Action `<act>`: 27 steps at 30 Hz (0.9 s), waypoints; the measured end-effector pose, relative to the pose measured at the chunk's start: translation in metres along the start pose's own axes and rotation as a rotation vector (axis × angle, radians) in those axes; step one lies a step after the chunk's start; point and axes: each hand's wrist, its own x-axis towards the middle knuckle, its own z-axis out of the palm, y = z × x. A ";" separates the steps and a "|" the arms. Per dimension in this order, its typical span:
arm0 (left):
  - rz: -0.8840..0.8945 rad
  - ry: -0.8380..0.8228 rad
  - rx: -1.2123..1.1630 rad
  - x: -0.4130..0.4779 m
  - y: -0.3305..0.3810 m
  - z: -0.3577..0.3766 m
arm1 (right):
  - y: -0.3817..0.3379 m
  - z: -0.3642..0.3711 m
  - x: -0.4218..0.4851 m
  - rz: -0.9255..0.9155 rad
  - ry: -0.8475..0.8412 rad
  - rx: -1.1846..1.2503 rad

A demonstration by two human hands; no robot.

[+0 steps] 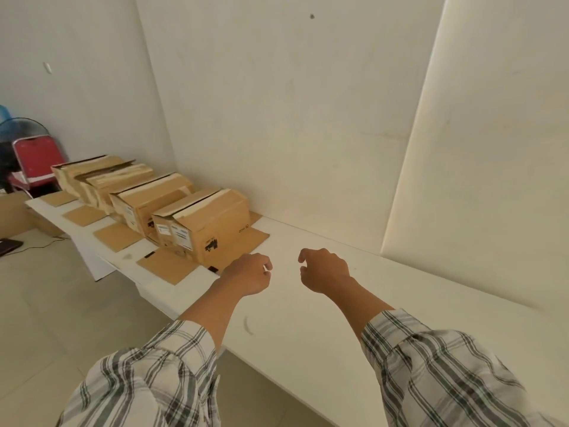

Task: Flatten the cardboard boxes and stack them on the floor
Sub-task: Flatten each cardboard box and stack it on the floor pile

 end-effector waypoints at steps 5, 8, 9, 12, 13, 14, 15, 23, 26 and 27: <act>0.053 -0.026 0.023 0.046 -0.085 -0.045 | -0.080 0.022 0.059 0.073 0.040 0.036; 0.080 -0.051 0.004 0.066 -0.134 -0.071 | -0.125 0.035 0.089 0.126 0.040 0.062; 0.087 -0.058 0.002 0.074 -0.152 -0.080 | -0.141 0.040 0.099 0.140 0.040 0.068; 0.098 -0.052 -0.001 0.100 -0.200 -0.101 | -0.184 0.054 0.131 0.174 0.030 0.082; 0.101 -0.053 0.004 0.109 -0.213 -0.106 | -0.195 0.058 0.141 0.182 0.022 0.084; 0.104 -0.058 0.012 0.120 -0.227 -0.111 | -0.207 0.063 0.154 0.188 0.015 0.085; 0.109 -0.065 0.020 0.131 -0.241 -0.116 | -0.218 0.066 0.167 0.192 0.013 0.082; 0.153 -0.096 0.032 0.242 -0.327 -0.159 | -0.280 0.089 0.295 0.235 0.043 0.077; 0.155 -0.108 0.055 0.288 -0.356 -0.175 | -0.298 0.092 0.349 0.231 0.038 0.081; 0.160 -0.107 0.058 0.303 -0.364 -0.180 | -0.304 0.093 0.365 0.235 0.036 0.082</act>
